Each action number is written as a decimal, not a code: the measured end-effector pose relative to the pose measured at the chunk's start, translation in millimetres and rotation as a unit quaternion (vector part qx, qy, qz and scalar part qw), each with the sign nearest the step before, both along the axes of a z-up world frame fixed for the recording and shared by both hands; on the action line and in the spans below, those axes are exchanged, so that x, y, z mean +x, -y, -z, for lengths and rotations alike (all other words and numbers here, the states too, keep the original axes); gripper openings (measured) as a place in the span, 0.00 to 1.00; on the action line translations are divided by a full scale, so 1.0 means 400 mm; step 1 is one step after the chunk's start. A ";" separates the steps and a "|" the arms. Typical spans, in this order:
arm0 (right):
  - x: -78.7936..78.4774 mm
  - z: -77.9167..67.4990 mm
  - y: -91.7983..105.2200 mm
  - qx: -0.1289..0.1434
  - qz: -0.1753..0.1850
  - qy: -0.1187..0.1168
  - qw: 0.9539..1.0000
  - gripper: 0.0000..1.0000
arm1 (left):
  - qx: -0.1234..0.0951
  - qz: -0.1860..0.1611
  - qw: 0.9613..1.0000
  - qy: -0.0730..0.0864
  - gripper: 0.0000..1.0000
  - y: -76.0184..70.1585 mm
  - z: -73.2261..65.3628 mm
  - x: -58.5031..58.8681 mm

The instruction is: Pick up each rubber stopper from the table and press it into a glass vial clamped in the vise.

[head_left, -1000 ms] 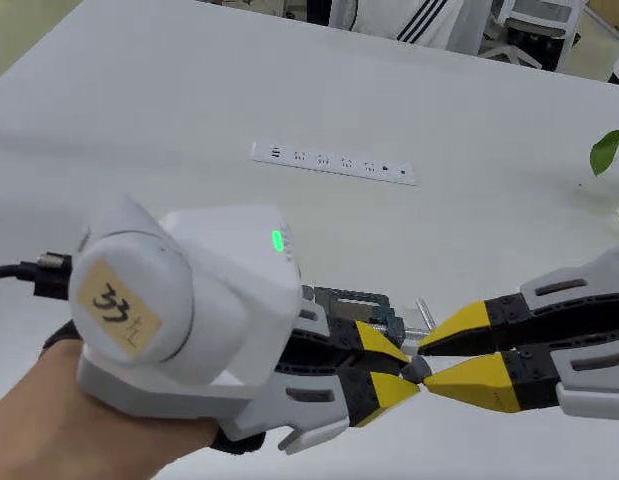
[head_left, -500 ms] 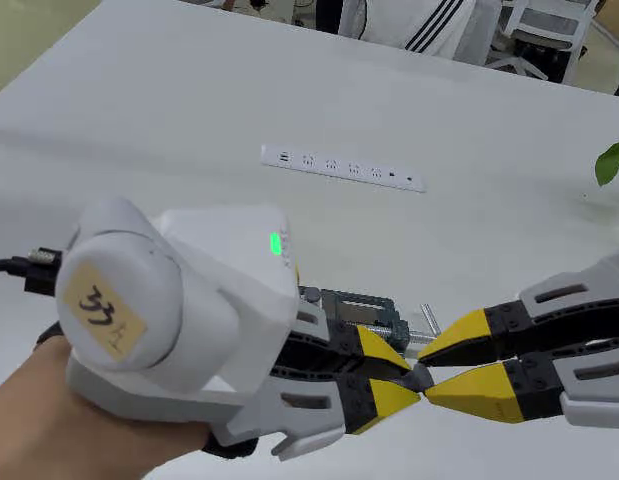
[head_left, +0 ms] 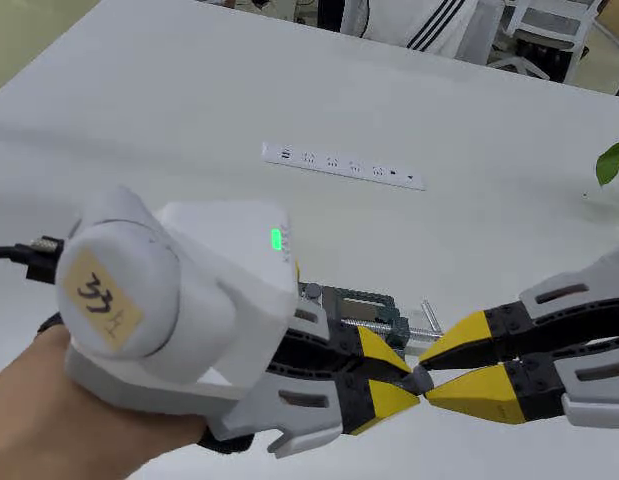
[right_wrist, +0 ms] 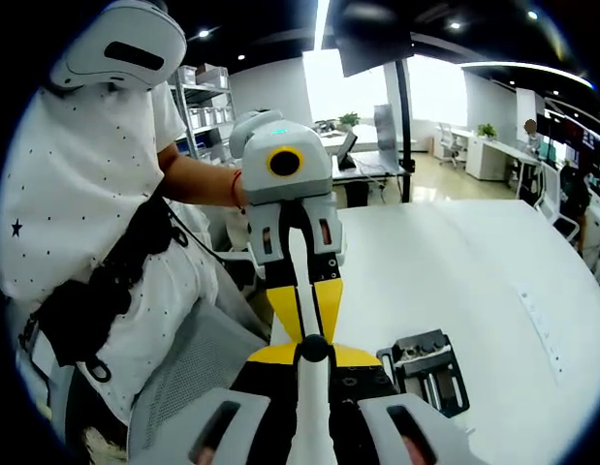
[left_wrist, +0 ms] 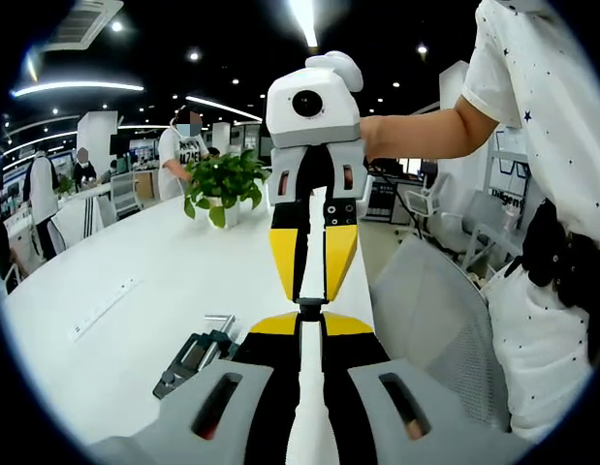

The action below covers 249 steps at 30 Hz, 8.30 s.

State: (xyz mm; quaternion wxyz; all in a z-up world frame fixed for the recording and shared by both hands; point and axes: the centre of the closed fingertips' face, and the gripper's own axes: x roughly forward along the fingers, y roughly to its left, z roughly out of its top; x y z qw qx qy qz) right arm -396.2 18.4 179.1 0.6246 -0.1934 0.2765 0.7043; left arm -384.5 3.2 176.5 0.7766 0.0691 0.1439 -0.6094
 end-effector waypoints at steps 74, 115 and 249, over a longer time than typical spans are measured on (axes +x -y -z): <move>0.296 0.303 -0.132 -0.213 0.049 0.042 0.975 0.06 | -0.047 -0.145 0.988 -0.015 0.99 -0.277 0.201 0.142; 0.303 0.380 -0.121 -0.276 0.007 0.066 0.959 0.05 | -0.065 -0.141 0.987 -0.027 0.97 -0.272 0.221 0.150; 0.300 0.386 -0.129 -0.305 -0.023 0.096 0.947 0.00 | -0.077 -0.140 0.987 -0.029 0.91 -0.263 0.212 0.153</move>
